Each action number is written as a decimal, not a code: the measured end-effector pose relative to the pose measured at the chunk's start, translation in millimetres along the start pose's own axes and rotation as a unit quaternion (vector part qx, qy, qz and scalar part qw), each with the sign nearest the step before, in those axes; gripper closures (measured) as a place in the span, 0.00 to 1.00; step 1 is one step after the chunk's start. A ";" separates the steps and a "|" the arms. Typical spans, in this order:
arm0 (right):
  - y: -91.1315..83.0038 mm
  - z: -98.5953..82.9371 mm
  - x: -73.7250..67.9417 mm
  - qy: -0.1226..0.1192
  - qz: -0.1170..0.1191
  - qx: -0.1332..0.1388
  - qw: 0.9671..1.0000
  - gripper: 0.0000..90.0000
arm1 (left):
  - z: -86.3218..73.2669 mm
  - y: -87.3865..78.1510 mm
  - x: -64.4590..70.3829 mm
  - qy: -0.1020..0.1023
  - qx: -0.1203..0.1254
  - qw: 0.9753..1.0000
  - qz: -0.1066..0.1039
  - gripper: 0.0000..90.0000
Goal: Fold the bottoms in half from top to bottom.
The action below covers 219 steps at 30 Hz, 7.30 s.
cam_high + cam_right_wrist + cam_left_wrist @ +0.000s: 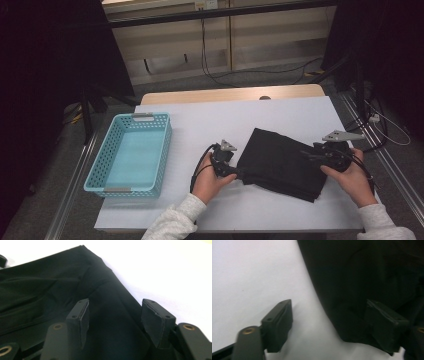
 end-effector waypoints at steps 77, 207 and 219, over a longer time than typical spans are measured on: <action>2.0 7.0 -21.4 -0.006 -0.003 0.025 1.000 0.21 | 36.8 -44.2 -104.8 -0.110 -0.005 0.988 0.108 0.28; 39.6 49.6 -116.0 0.002 0.069 0.030 0.997 0.90 | 95.5 -61.0 -101.0 -0.228 -0.203 0.941 0.145 0.93; 36.1 66.8 -126.9 0.002 0.072 0.059 0.996 0.90 | 117.6 -88.9 -103.2 -0.220 -0.222 0.937 0.154 0.93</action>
Point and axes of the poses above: each handheld gripper's, and its own axes: y roughly forward along the jaws, z roughly out of its top, x roughly to its right, the point moved 4 cm from there along y, roughly forward along the jaws, and after that the axes turned 14 degrees about -y, right-handed, at the moved point
